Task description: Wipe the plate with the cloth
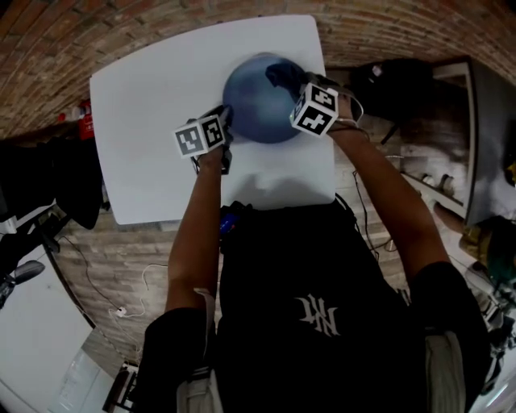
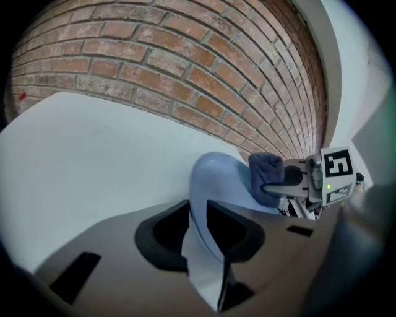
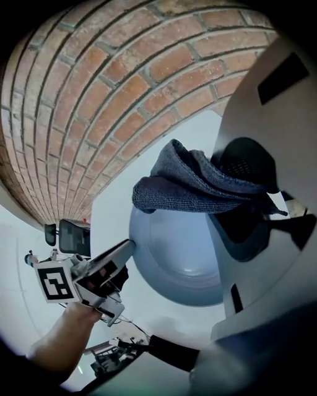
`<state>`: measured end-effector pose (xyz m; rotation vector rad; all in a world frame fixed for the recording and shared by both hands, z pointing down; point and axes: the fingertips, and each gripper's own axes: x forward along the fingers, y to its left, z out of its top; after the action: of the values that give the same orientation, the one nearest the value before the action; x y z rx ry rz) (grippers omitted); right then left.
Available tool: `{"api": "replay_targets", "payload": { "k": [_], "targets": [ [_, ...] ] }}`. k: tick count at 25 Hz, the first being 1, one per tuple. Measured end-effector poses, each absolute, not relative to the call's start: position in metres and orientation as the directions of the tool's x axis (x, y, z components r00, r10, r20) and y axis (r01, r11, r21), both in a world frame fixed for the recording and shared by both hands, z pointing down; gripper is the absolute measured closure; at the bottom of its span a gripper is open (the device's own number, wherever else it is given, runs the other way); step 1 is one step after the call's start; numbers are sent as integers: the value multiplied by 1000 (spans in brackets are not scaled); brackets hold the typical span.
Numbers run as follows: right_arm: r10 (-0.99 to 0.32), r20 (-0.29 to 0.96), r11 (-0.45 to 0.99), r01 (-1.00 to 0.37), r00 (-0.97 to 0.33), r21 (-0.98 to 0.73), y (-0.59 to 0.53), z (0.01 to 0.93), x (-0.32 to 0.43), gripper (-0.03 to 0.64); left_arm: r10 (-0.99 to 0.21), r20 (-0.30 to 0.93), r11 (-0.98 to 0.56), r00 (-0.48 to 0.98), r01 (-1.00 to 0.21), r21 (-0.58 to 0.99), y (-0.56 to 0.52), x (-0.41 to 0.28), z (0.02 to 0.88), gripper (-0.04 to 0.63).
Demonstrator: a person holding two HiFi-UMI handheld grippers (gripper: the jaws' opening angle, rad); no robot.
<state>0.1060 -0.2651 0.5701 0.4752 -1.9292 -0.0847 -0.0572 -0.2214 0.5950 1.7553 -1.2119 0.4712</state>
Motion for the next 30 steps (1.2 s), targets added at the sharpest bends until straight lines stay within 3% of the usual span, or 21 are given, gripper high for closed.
{"api": "replay_targets", "payload": {
  "k": [3,7,11,18,23,30],
  "targets": [
    [-389,851,903,-331,-354,275,-266,552,101,543,-522,701,-185,486,-867,463,-216,-56,578,492],
    [-422,786,867,-454,-452,205,-264,515,88,543,-530,603,-301,596,-798,523,-210,-43,540,572],
    [-423,643,836,-548,-639,5,-256,468,66,543,-531,428,-456,731,-672,583,-200,-18,477,592],
    [-442,367,860,-503,-818,-85,-238,357,38,543,-496,217,-677,841,-531,509,-190,-7,385,594],
    [-377,131,899,-397,-917,-187,-197,283,26,543,-505,99,-789,857,-505,351,-170,-24,323,594],
    [-404,-105,901,-376,-909,-214,-141,215,37,545,-493,-58,-859,868,-475,194,-119,-63,237,594]
  ]
}}
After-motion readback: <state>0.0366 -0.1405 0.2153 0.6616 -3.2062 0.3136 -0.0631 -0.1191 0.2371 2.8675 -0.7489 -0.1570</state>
